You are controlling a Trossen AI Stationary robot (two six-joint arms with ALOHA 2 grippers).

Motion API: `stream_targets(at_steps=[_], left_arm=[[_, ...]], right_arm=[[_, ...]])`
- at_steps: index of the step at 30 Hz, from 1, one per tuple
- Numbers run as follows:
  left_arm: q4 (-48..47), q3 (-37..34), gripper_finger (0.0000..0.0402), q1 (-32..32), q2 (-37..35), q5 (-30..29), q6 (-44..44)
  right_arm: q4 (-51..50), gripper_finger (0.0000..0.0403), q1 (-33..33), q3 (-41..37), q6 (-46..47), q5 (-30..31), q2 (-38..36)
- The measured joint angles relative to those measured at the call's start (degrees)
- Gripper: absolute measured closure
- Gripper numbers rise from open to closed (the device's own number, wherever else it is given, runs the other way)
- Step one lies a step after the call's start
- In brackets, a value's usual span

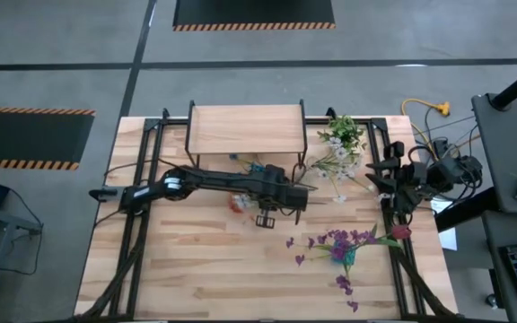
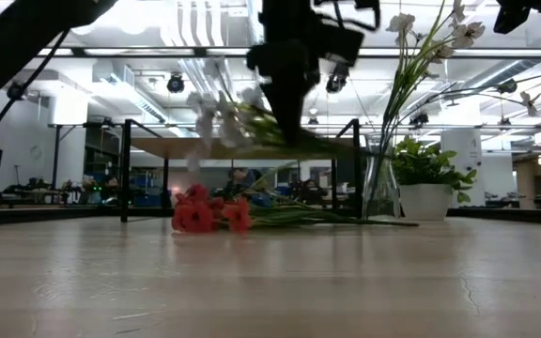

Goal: Pick and place flowers into a vace then onto a shelf
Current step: Put the white flowers into the blue flower vase

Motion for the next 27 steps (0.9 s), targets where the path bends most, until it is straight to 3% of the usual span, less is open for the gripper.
stream_targets(at_steps=[11, 16, 21, 27], left_arm=[[-3.8, 0.0, 0.04, -0.4, -8.7, -2.5, -1.9], [-4.2, 0.0, 0.04, -1.4, -12.4, -2.6, -2.0], [-5.5, 0.0, 0.04, -1.5, -15.2, -2.7, -2.4], [-5.7, 0.0, 0.04, -1.7, -17.7, -2.9, -3.5]], right_arm=[[1.3, 0.0293, 0.0, 0.0, 0.6, -0.3, 0.0], [2.0, 0.0291, 0.0, 0.0, -1.4, -4.1, 0.5], [3.7, 0.0263, 0.0, 1.8, -2.0, -5.5, 4.1], [2.1, 0.0212, 0.0, 7.9, -1.8, -5.5, 13.4]])
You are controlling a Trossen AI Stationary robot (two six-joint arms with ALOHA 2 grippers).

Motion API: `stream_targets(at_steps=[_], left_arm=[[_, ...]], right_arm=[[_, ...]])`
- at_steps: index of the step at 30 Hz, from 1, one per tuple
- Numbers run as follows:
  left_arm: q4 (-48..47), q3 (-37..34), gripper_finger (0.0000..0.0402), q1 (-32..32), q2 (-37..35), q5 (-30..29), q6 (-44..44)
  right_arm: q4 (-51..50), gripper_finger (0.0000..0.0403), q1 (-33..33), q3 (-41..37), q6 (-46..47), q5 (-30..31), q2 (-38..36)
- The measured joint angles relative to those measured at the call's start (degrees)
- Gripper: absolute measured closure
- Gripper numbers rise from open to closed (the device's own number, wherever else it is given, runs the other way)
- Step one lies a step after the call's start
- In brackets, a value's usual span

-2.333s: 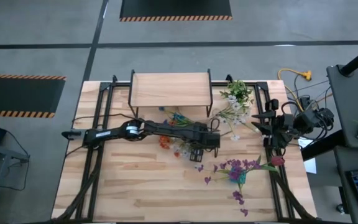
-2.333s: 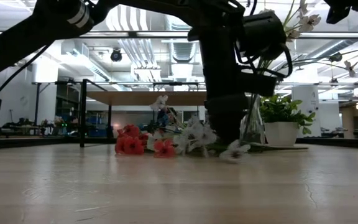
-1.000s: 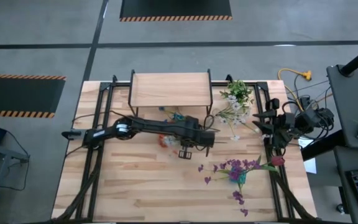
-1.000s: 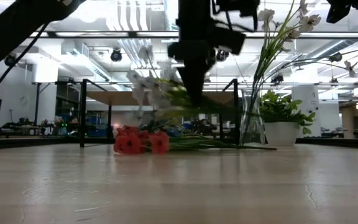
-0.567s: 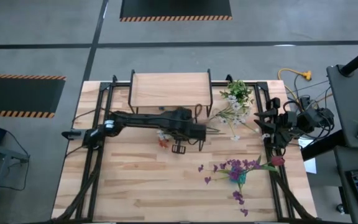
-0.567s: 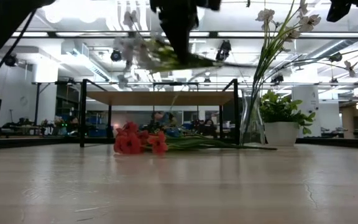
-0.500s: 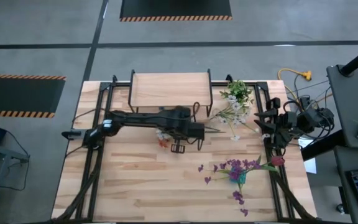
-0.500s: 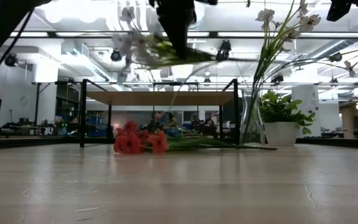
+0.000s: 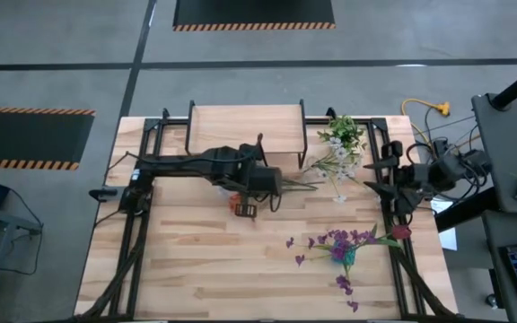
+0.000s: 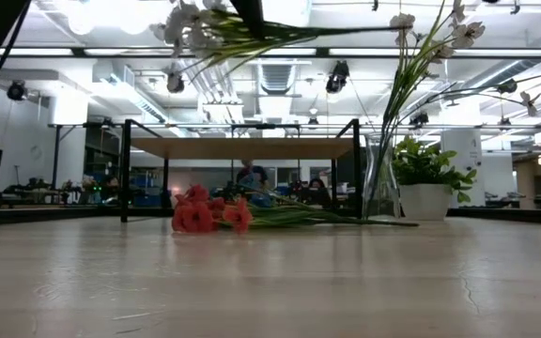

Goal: Pick and place flowers into a vace then onto a shelf
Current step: Put the white flowers into the blue flower vase

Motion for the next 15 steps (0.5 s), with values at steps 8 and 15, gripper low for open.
stream_targets(at_steps=[8, 15], left_arm=[[0.0, 0.0, 0.04, -1.0, -1.9, 0.1, 0.2], [0.0, 0.0, 0.04, -1.9, -4.0, 0.1, 0.2]], right_arm=[[-9.0, 0.0167, 0.0, 13.4, 3.5, 0.4, 14.2], [-20.4, 0.0154, 0.0, 27.3, 5.8, 0.9, 25.3]])
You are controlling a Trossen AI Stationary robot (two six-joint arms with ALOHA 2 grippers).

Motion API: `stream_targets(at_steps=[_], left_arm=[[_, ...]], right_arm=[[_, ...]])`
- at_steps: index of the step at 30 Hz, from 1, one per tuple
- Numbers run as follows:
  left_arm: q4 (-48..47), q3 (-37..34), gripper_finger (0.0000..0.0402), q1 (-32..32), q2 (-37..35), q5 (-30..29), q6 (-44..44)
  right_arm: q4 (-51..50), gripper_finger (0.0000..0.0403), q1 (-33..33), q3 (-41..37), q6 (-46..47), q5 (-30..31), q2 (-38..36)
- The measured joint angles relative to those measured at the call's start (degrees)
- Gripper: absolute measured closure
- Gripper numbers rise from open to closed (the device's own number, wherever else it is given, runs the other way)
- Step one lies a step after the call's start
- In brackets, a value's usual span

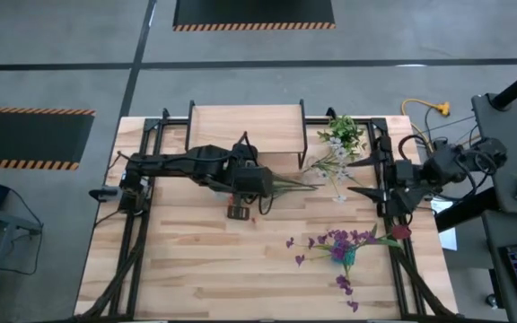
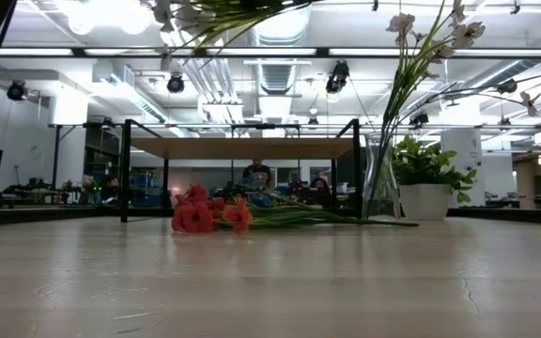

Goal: Pick and place flowers into a vace then onto a shelf
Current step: Put the white flowers into the blue flower vase

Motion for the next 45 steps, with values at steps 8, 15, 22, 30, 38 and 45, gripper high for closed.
stream_targets(at_steps=[8, 15, 22, 30, 38, 45], left_arm=[[0.0, 0.0, 0.04, -0.4, -0.1, 0.0, 0.0], [0.0, 0.0, 0.04, -1.2, -0.1, 0.0, -0.2], [0.0, 0.0, 0.04, -2.9, -0.1, 0.0, -1.2], [0.0, 0.0, 0.04, -3.7, -0.2, 0.0, -1.2], [0.0, 0.0, 0.04, -3.6, -0.4, 0.0, -1.1], [0.0, 0.0, 0.04, -3.8, -0.4, 0.0, -1.1]], right_arm=[[-15.6, 0.0164, -0.1, 15.2, 0.7, 0.3, 12.1], [-22.3, 0.017, -0.2, 24.8, 0.9, 0.2, 22.3], [-27.3, 0.017, -1.5, 32.5, 0.9, 0.2, 32.2], [-34.1, 0.017, -2.5, 38.9, 4.2, 0.1, 41.5], [-41.5, 0.017, -2.7, 44.4, 9.7, 0.1, 48.7], [-46.6, 0.0172, -3.0, 49.8, 9.9, 1.5, 53.8]])
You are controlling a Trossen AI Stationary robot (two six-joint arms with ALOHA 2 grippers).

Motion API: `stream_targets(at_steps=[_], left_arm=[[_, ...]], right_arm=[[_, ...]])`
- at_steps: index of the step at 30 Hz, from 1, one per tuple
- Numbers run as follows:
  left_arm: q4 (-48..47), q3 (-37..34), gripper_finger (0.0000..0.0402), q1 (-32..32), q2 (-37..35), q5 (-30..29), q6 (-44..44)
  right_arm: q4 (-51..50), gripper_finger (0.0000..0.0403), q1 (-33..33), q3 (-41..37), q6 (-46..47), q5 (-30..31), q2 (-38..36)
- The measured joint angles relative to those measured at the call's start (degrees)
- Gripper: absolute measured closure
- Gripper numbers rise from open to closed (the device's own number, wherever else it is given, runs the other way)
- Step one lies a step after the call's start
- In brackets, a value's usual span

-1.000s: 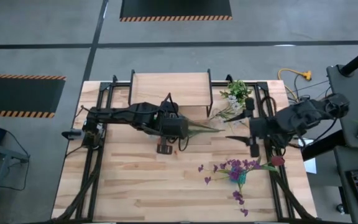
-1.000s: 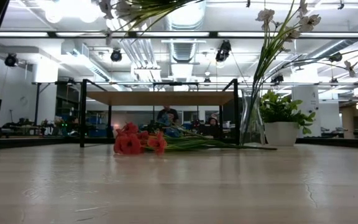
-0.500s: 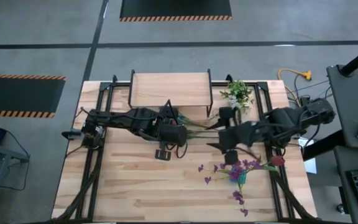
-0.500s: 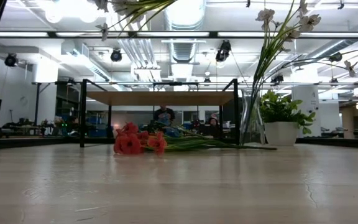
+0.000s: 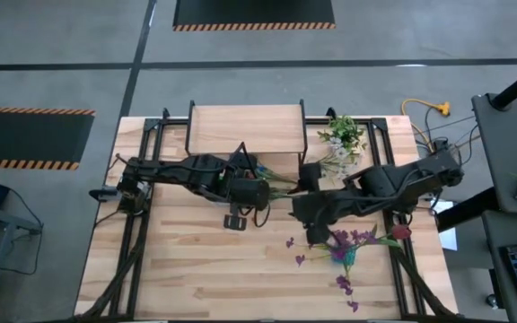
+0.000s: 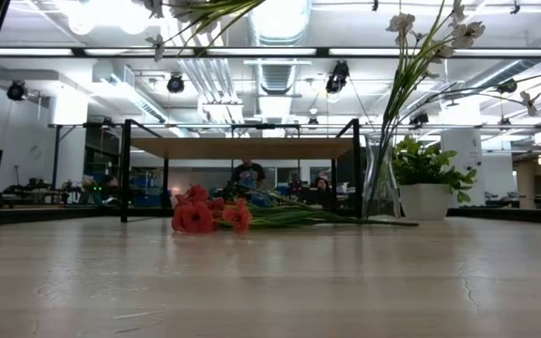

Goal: Pick and place flowers into a vace then onto a shelf
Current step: Put the white flowers into the blue flower vase

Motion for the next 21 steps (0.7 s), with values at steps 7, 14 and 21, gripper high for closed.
stream_targets(at_steps=[7, 14, 21], left_arm=[[0.0, 0.0, 0.04, -0.6, 0.0, 0.0, 0.3], [0.0, 0.0, 0.04, -0.6, 0.0, 0.0, 0.3], [0.0, 0.0, 0.04, -0.6, 0.0, 0.0, 0.3]], right_arm=[[-8.9, 0.0173, -0.6, 6.6, 1.9, 4.3, 5.6], [-10.7, 0.0182, -2.1, 8.6, 3.0, 4.7, 8.8], [-9.1, 0.0197, -3.2, 8.6, 3.6, 4.8, 9.4]])
